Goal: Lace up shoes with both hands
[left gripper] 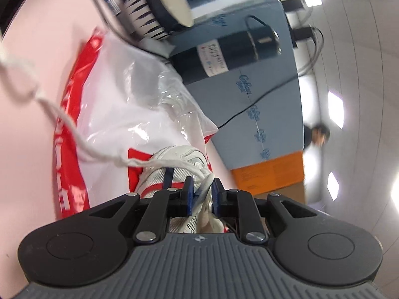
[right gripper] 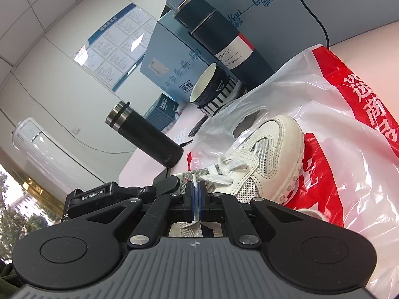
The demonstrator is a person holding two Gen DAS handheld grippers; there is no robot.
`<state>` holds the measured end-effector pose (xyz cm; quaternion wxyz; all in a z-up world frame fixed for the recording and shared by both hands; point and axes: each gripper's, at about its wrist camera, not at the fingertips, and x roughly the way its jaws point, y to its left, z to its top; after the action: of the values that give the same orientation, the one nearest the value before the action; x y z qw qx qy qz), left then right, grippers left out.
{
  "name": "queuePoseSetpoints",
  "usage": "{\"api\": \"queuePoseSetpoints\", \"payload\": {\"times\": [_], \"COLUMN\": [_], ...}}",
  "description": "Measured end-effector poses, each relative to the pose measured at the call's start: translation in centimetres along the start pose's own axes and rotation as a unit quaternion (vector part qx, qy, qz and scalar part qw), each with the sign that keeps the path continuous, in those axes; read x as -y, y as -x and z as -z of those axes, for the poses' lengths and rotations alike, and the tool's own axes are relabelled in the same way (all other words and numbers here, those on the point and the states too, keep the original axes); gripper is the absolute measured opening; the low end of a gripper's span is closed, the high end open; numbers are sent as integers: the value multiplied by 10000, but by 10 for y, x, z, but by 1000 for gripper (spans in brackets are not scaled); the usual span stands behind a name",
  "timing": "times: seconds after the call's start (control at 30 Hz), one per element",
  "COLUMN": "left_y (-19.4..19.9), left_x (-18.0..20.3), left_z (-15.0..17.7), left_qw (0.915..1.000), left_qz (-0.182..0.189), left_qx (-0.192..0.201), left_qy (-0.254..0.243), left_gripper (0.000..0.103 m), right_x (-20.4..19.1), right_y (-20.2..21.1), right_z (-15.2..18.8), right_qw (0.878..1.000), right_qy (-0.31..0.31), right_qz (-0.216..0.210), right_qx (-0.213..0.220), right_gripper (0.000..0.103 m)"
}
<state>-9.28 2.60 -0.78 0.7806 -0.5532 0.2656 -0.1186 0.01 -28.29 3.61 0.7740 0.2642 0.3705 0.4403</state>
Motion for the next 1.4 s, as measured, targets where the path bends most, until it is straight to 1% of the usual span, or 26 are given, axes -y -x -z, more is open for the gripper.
{"api": "queuePoseSetpoints", "payload": {"times": [0.13,0.23,0.47,0.6,0.9,1.2,1.4], "left_y": [0,0,1,2,3,4,4], "left_x": [-9,-19,-32,-35,-35,-36,-39], "left_z": [2,4,7,9,10,11,9], "left_qw": [9987,9949,9859,9840,9841,9842,9843], "left_qz": [137,278,518,566,566,561,566], "left_qx": [56,106,180,193,195,201,172], "left_qy": [495,965,1583,1680,1675,1666,1664], "left_gripper": [19,19,19,19,19,19,20], "right_x": [-6,-8,-15,-17,-26,-24,-26], "right_y": [-3,-5,-7,-9,-19,-23,-22], "right_z": [-1,0,-1,-2,-4,-1,-1], "right_qw": [9994,9989,9975,9962,9907,9919,9911], "right_qy": [318,429,673,825,1277,1203,1273], "right_qz": [102,136,163,190,201,146,113], "right_qx": [-88,-113,-139,-189,-432,-384,-364], "right_gripper": [4,4,4,4,5,5,5]}}
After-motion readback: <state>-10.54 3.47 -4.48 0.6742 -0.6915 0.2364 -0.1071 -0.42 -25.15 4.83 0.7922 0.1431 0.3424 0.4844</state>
